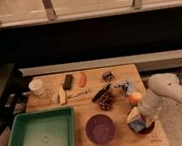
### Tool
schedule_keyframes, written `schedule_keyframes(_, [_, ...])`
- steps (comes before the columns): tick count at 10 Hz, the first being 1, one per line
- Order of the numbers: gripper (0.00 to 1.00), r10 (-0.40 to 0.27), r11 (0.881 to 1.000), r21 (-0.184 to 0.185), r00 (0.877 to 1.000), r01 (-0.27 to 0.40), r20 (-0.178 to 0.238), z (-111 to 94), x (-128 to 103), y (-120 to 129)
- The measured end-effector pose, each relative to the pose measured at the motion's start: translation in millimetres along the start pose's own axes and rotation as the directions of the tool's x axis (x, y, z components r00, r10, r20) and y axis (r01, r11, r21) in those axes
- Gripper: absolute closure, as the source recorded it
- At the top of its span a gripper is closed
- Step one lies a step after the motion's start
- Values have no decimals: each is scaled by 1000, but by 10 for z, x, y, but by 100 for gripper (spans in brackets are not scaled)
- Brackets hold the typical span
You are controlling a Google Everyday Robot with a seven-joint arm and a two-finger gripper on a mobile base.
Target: Place sponge in paper cup
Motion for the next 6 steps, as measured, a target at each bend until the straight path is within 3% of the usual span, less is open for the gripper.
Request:
schedule_keyframes(3, [90, -8, 1000, 11, 1000, 8, -16, -69, -20, -46])
schedule_keyframes(5, [100, -6, 1000, 18, 1000, 7, -30, -129, -34, -58])
schedule_keyframes(6, [100, 0, 1000, 27, 999, 1, -45, -195, -39, -53])
